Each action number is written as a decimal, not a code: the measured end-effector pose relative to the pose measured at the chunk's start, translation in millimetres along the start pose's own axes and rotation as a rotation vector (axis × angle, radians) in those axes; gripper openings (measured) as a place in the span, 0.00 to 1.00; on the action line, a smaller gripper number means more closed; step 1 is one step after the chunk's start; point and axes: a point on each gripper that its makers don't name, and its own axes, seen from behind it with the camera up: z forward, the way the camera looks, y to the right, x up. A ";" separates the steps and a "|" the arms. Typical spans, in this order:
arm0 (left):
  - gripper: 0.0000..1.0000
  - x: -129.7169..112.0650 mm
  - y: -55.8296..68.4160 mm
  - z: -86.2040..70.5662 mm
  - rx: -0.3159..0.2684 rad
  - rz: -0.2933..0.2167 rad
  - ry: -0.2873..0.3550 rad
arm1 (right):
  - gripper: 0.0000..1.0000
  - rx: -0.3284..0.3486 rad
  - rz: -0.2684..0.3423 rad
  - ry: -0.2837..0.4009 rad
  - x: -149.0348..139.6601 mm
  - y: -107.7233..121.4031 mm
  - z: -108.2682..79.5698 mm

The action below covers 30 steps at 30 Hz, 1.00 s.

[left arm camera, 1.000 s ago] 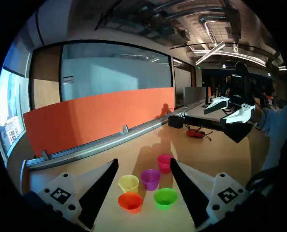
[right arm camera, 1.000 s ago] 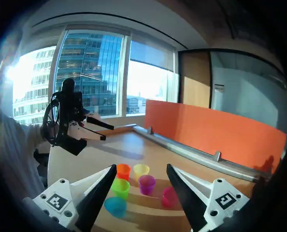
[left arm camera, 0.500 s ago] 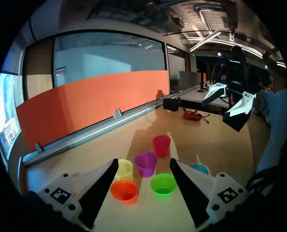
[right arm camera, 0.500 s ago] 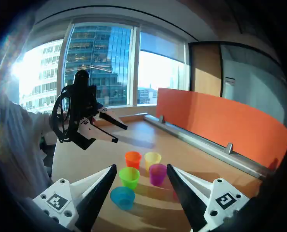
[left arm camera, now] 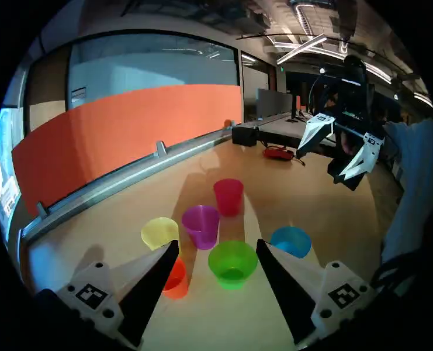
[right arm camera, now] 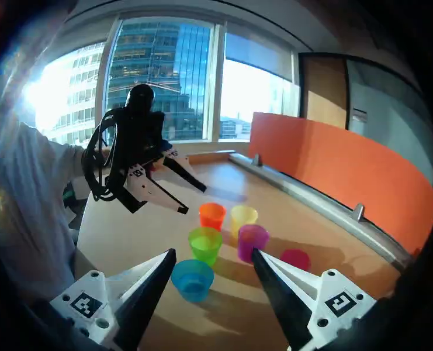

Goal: Pour water

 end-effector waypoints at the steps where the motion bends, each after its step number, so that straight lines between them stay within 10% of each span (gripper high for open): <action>1: 0.99 -3.2 1.2 1.6 -0.004 0.001 -0.008 | 1.00 0.004 0.001 -0.006 -3.5 -1.1 1.7; 30: 0.99 -58.3 12.1 37.9 -0.092 0.085 -0.206 | 0.99 0.107 -0.019 -0.152 -80.6 -23.6 36.0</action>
